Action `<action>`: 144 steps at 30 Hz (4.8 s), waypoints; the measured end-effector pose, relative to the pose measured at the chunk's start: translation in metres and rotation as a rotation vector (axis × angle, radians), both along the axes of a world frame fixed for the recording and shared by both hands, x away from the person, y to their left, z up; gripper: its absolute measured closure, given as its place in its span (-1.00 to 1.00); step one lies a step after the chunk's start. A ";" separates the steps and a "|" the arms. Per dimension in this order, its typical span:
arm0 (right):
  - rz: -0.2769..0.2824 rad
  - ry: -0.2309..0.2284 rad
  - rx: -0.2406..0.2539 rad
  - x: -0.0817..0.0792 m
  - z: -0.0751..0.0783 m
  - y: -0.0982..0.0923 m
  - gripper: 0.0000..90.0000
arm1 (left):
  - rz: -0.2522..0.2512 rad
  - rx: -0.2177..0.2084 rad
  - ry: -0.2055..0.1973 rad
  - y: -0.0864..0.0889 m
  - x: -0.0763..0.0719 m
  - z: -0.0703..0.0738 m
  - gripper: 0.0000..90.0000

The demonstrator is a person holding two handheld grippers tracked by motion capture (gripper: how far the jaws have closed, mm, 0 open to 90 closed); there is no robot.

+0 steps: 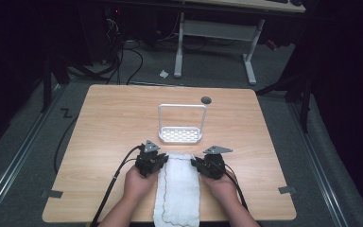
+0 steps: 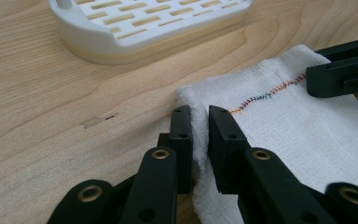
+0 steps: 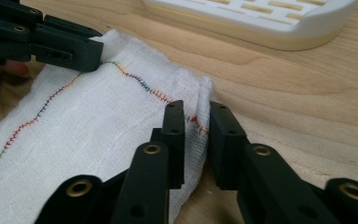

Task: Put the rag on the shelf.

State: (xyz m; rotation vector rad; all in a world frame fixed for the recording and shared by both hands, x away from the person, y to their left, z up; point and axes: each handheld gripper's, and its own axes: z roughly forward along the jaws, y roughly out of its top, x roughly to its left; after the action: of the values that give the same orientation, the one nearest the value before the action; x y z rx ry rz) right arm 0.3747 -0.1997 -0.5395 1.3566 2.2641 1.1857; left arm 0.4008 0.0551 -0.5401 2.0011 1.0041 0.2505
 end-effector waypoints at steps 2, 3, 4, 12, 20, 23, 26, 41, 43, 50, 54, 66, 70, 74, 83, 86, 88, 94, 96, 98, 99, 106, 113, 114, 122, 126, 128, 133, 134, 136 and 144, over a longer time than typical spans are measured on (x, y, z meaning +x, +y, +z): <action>0.010 0.004 0.005 0.001 0.000 0.000 0.86 | 0.000 -0.007 0.005 0.000 0.000 0.000 0.78; 0.014 0.001 0.003 0.001 0.000 0.001 0.89 | 0.001 -0.008 0.007 0.001 0.001 0.000 0.78; 0.016 0.001 0.000 0.000 0.000 0.001 0.90 | 0.002 -0.005 0.003 0.000 0.000 0.000 0.78; 0.030 -0.031 -0.030 0.001 0.002 0.004 0.92 | 0.016 -0.017 -0.002 0.002 -0.001 0.000 0.85; 0.030 -0.102 -0.029 -0.005 0.009 0.005 0.92 | 0.016 -0.081 -0.061 0.006 -0.013 0.008 0.87; 0.026 -0.123 -0.024 -0.009 0.014 0.005 0.92 | 0.007 -0.106 -0.069 0.006 -0.016 0.013 0.87; 0.023 -0.146 -0.008 -0.011 0.022 0.003 0.92 | -0.001 -0.127 -0.093 0.005 -0.019 0.022 0.87; -0.006 -0.321 0.017 -0.023 0.078 0.005 0.91 | -0.026 -0.218 -0.248 0.010 -0.037 0.090 0.87; -0.004 -0.345 0.025 -0.024 0.088 0.004 0.91 | -0.024 -0.227 -0.265 0.010 -0.037 0.099 0.87; -0.002 -0.428 0.045 -0.027 0.120 0.003 0.91 | -0.010 -0.259 -0.323 0.009 -0.037 0.127 0.87; 0.000 -0.470 0.059 -0.029 0.138 0.003 0.91 | -0.012 -0.279 -0.366 0.007 -0.039 0.143 0.87; -0.015 -0.568 0.087 -0.032 0.180 -0.001 0.91 | -0.027 -0.293 -0.465 0.005 -0.041 0.181 0.87; -0.021 -0.594 0.095 -0.033 0.193 -0.002 0.91 | -0.031 -0.297 -0.498 0.004 -0.041 0.194 0.87; -0.019 -0.616 0.101 -0.034 0.205 -0.004 0.91 | -0.034 -0.300 -0.521 0.004 -0.041 0.205 0.87; -0.020 -0.633 0.092 -0.034 0.216 -0.006 0.92 | -0.037 -0.303 -0.531 0.004 -0.036 0.212 0.87; -0.021 -0.623 0.100 -0.032 0.218 -0.008 0.92 | -0.041 -0.308 -0.508 0.005 -0.030 0.215 0.87; -0.028 -0.624 0.091 -0.029 0.222 -0.009 0.92 | -0.037 -0.298 -0.513 0.004 -0.026 0.219 0.87; -0.051 -0.630 0.101 -0.016 0.237 -0.016 0.92 | -0.027 -0.278 -0.531 0.003 -0.005 0.232 0.87; -0.056 -0.628 0.095 -0.011 0.241 -0.015 0.92 | -0.017 -0.256 -0.544 0.000 0.001 0.234 0.88; -0.067 -0.629 0.088 -0.004 0.243 -0.015 0.92 | -0.010 -0.247 -0.547 -0.002 0.009 0.236 0.87; -0.070 -0.623 0.094 0.000 0.244 -0.015 0.92 | -0.009 -0.246 -0.546 -0.002 0.013 0.237 0.87; -0.100 -0.595 0.107 0.029 0.250 -0.017 0.92 | -0.001 -0.199 -0.547 -0.009 0.038 0.247 0.88; -0.112 -0.552 0.142 0.053 0.246 -0.018 0.92 | 0.024 -0.186 -0.520 -0.010 0.057 0.246 0.87; -0.113 -0.544 0.148 0.057 0.245 -0.018 0.92 | 0.031 -0.180 -0.512 -0.010 0.061 0.245 0.87; -0.111 -0.481 0.200 0.082 0.237 -0.012 0.92 | 0.059 -0.163 -0.494 -0.003 0.073 0.245 0.87; -0.115 -0.467 0.205 0.092 0.238 -0.010 0.92 | 0.064 -0.151 -0.490 -0.002 0.080 0.248 0.86; -0.119 -0.467 0.199 0.096 0.239 -0.009 0.92 | 0.062 -0.147 -0.479 -0.004 0.086 0.248 0.86; -0.127 -0.465 0.211 0.107 0.238 -0.012 0.91 | 0.063 -0.148 -0.463 -0.006 0.101 0.247 0.86; -0.124 -0.462 0.212 0.110 0.238 -0.013 0.91 | 0.064 -0.147 -0.457 -0.006 0.105 0.246 0.86; -0.123 -0.453 0.226 0.115 0.236 -0.014 0.91 | 0.075 -0.163 -0.441 -0.007 0.112 0.243 0.86; -0.142 -0.418 0.207 0.139 0.220 -0.016 0.91 | 0.110 -0.152 -0.383 -0.014 0.137 0.224 0.86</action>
State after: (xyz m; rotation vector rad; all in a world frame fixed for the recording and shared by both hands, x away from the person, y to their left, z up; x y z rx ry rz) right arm 0.5142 -0.2155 -0.3199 1.1764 1.7687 1.5207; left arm 0.5379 0.0416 -0.3165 1.6803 0.8586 0.5763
